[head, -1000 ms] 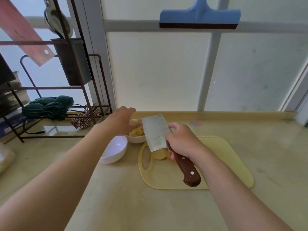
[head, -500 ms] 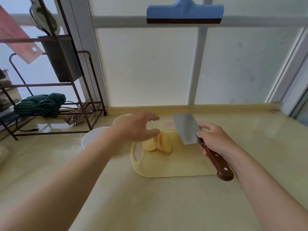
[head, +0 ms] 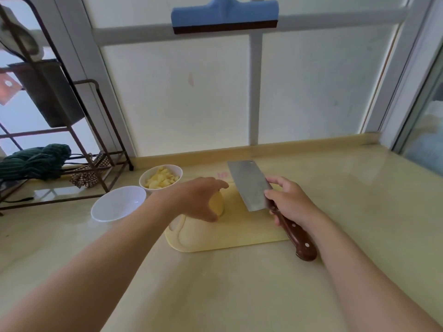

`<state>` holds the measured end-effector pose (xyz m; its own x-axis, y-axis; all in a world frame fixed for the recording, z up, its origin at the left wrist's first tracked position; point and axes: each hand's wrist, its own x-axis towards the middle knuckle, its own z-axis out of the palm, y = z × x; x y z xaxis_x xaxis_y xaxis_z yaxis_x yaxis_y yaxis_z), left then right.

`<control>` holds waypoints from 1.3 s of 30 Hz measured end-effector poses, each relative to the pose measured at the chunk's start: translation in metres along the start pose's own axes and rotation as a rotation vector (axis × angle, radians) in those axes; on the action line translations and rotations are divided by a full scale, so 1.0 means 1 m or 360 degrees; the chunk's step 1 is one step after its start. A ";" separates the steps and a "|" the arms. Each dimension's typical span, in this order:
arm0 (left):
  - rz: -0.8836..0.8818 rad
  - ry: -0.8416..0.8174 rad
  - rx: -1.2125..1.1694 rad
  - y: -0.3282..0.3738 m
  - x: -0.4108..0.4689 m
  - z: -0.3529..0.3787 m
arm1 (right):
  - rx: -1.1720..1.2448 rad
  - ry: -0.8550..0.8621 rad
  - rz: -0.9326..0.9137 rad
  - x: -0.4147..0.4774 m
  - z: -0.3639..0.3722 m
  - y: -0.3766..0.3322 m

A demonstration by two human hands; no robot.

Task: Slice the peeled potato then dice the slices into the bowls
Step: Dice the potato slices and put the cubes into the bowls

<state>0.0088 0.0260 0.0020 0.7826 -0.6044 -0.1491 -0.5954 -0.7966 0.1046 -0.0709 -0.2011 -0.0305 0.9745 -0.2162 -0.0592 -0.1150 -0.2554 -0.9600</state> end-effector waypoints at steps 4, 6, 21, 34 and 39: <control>0.0115 0.0121 0.0255 0.007 -0.004 -0.004 | 0.0022 -0.0008 -0.0023 0.003 0.000 0.000; 0.0131 0.0143 0.0295 0.008 -0.005 -0.005 | 0.0034 -0.0012 -0.0020 0.003 0.000 0.000; 0.0053 0.0448 -0.0237 0.033 -0.023 -0.020 | 0.0348 0.0057 0.0104 0.009 -0.012 0.000; -0.0108 0.0446 -0.0128 0.094 0.028 0.047 | 0.0770 0.0227 0.0185 0.009 -0.038 0.007; -0.0018 0.0381 -0.0174 0.080 0.025 0.048 | 0.0625 0.0225 0.0156 0.015 -0.037 0.010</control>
<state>-0.0285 -0.0525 -0.0407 0.8178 -0.5692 0.0850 -0.5731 -0.7917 0.2117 -0.0650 -0.2415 -0.0308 0.9235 -0.3558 -0.1436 -0.0971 0.1452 -0.9846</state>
